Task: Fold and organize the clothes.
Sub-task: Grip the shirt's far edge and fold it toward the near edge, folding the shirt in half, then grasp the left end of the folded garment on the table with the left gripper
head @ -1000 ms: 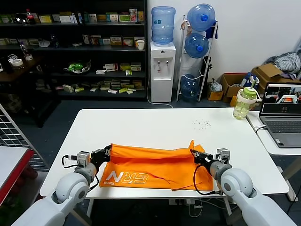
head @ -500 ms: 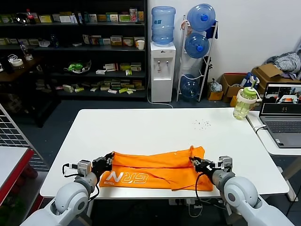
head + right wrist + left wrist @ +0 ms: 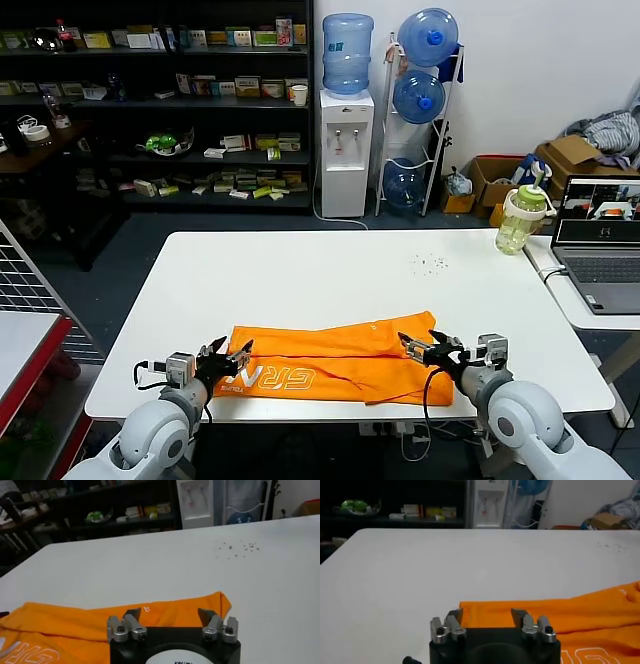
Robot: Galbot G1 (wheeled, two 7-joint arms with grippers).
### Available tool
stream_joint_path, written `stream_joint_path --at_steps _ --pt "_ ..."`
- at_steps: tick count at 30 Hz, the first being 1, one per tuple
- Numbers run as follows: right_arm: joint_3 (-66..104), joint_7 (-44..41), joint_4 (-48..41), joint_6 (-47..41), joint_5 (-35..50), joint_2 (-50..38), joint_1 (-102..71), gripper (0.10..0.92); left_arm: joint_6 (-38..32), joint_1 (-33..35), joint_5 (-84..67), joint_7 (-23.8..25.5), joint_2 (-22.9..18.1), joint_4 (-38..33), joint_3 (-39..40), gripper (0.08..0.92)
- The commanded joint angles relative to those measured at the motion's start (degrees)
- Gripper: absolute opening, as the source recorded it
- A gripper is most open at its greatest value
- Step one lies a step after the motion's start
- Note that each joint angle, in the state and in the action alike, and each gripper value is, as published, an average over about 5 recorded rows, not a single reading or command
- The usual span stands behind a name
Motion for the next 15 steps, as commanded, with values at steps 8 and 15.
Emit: stream_joint_path --at_steps 8,15 --pt "5.03 -0.3 2.12 0.25 -0.74 0.89 -4.86 0.823 -1.81 -0.14 1.54 0.56 -2.7 8.11 0.56 0.81" --pt "4.69 -0.23 2.34 0.26 -0.82 1.06 -4.6 0.823 -2.32 0.79 1.59 0.3 -2.79 8.11 0.51 0.637"
